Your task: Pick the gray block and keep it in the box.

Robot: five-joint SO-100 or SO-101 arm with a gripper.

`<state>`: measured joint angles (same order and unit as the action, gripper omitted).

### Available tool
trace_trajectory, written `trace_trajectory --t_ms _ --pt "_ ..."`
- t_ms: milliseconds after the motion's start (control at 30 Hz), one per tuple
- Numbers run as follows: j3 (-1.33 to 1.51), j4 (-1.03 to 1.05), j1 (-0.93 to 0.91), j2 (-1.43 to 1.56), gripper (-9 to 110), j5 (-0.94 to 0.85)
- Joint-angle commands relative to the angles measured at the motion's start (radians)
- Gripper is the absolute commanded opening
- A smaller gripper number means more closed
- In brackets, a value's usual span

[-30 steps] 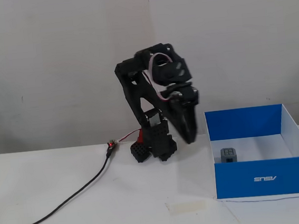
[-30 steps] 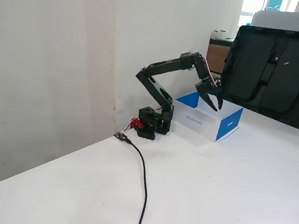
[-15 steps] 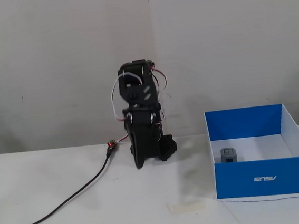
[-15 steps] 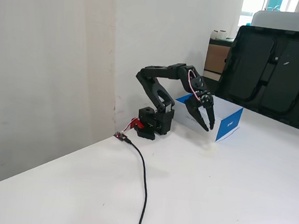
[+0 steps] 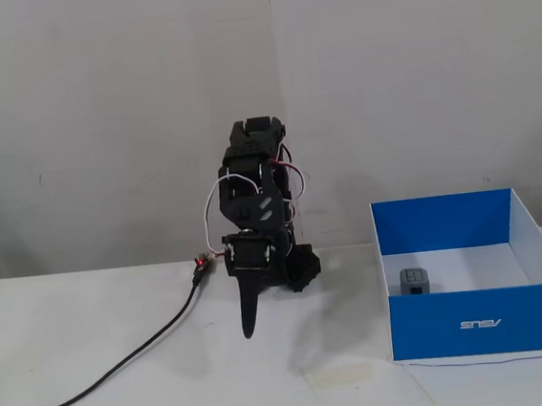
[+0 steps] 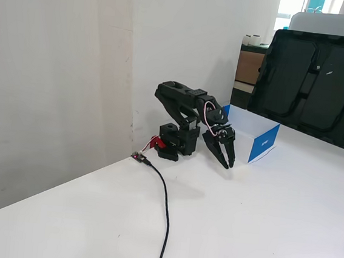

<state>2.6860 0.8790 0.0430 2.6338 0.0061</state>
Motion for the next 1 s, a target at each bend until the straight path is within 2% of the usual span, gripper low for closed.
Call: trace_trajectory --t_ms 0,433,967 --pt "0.067 -0.046 0.005 0.135 0 0.026" --pt "0.365 0.189 0.005 0.796 0 0.048" --pt "0.359 0.212 0.005 0.795 0 0.054"
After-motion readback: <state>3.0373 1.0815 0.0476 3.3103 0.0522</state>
